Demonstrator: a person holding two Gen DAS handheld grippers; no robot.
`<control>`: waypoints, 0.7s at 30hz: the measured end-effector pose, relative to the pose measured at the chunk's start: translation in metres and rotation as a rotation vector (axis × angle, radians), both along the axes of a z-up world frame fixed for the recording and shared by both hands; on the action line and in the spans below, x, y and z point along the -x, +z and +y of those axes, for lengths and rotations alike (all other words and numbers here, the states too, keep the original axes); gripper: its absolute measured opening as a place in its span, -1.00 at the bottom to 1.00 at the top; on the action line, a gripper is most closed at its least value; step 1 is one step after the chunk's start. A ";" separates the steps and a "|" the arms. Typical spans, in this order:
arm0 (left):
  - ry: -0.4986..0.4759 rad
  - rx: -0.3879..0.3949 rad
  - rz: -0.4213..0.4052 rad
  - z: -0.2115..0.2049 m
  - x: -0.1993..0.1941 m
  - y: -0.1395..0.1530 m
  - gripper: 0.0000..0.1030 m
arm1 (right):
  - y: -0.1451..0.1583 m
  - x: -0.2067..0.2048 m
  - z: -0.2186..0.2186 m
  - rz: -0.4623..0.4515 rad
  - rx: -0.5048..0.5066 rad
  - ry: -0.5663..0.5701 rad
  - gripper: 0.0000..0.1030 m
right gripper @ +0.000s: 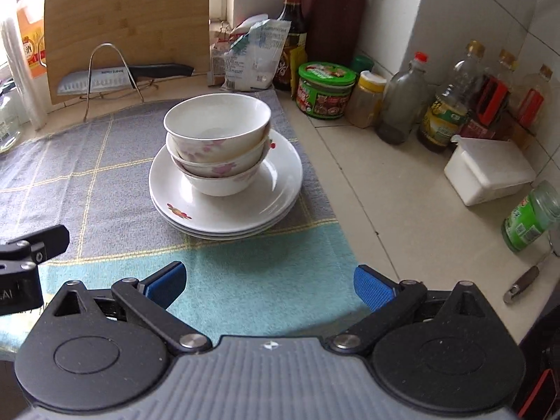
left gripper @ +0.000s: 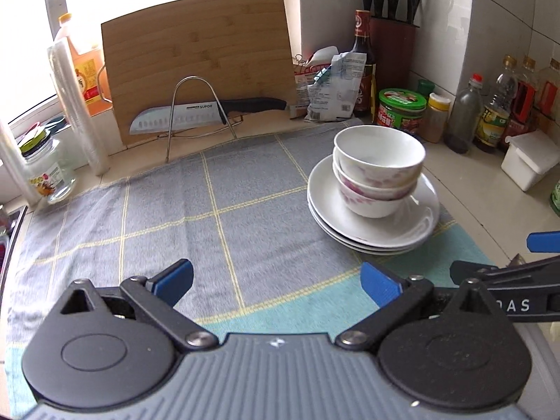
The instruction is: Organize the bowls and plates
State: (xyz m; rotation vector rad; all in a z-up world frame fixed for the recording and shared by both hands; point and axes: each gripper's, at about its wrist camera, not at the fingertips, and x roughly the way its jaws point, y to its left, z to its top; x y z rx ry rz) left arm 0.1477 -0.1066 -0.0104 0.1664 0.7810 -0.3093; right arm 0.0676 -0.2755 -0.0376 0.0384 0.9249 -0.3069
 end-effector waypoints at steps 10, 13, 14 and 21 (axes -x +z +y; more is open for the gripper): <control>0.035 0.035 -0.014 -0.009 0.037 0.013 0.97 | 0.017 0.036 -0.005 -0.056 0.008 0.013 1.00; 0.041 0.029 -0.021 -0.012 0.041 0.015 0.97 | 0.019 0.040 -0.008 -0.069 -0.001 0.012 1.00; 0.044 0.032 -0.020 -0.012 0.042 0.015 0.97 | 0.019 0.040 -0.008 -0.072 -0.002 0.011 1.00; 0.063 0.035 -0.022 -0.010 0.043 0.018 0.97 | 0.020 0.040 -0.007 -0.078 -0.007 0.020 1.00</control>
